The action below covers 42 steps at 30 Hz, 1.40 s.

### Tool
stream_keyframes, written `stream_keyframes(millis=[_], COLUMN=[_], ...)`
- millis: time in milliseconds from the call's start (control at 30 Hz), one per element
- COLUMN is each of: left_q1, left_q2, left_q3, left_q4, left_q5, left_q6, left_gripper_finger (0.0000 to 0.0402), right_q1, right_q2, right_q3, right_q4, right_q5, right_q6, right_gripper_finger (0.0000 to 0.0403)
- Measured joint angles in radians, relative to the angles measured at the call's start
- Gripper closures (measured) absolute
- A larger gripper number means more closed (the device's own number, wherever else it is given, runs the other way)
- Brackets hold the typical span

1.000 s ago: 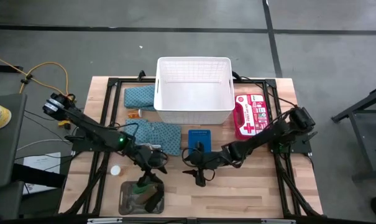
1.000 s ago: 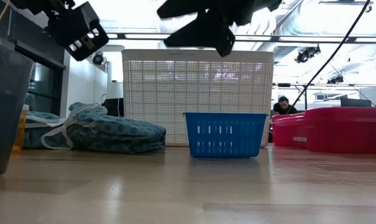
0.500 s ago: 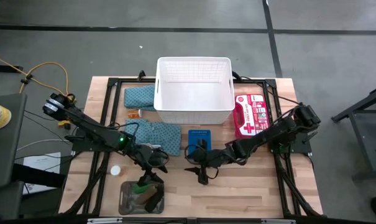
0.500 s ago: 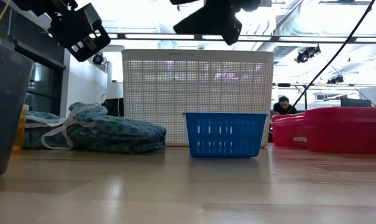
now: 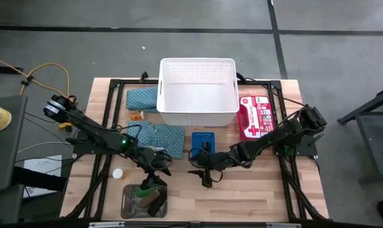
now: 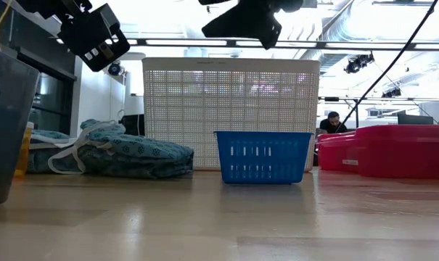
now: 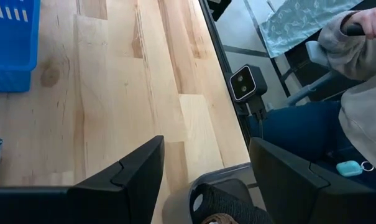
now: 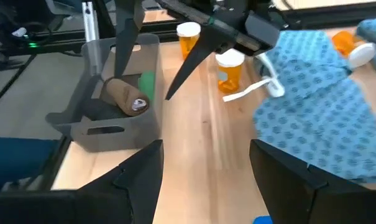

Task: Pick & place medical supplies in basket/bin
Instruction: Put the middle orange pill bottle into the blue bin

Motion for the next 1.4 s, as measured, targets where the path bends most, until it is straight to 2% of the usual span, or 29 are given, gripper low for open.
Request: stream_keyframes(millis=[233, 467, 633, 767, 933, 1033, 1167, 1400], left_q1=[0.0, 0.0, 0.0, 0.0, 0.0, 0.0, 0.0, 0.0], left_q2=[0.0, 0.0, 0.0, 0.0, 0.0, 0.0, 0.0, 0.0], left_q3=[0.0, 0.0, 0.0, 0.0, 0.0, 0.0, 0.0, 0.0], left_q4=[0.003, 0.005, 0.005, 0.005, 0.005, 0.005, 0.005, 0.005], left_q5=[0.0, 0.0, 0.001, 0.001, 0.001, 0.001, 0.001, 0.001], left_q6=[0.0, 0.0, 0.0, 0.0, 0.0, 0.0, 0.0, 0.0], left_gripper_finger=[0.0174, 0.0174, 0.0174, 0.0174, 0.0174, 0.0174, 0.0174, 0.0174], right_q1=[0.056, 0.181, 0.249, 0.268, 0.26, 0.247, 0.232, 0.232], right_q2=[-0.063, -0.166, -0.271, -0.374, -0.524, -0.613, -0.723, -0.888], right_q3=[0.0, -0.018, -0.18, -0.373, -0.597, -0.706, -0.809, -0.889], right_q4=[-0.078, -0.219, -0.077, 0.136, 0.336, 0.459, 0.581, 0.632], right_q5=[0.118, 0.31, 0.372, 0.311, 0.169, 0.141, 0.144, 0.119], right_q6=[-0.01, -0.005, 0.026, 0.028, -0.007, -0.024, -0.045, -0.13], right_gripper_finger=[0.0177, 0.0177, 0.0177, 0.0177, 0.0177, 0.0177, 0.0177, 0.0177])
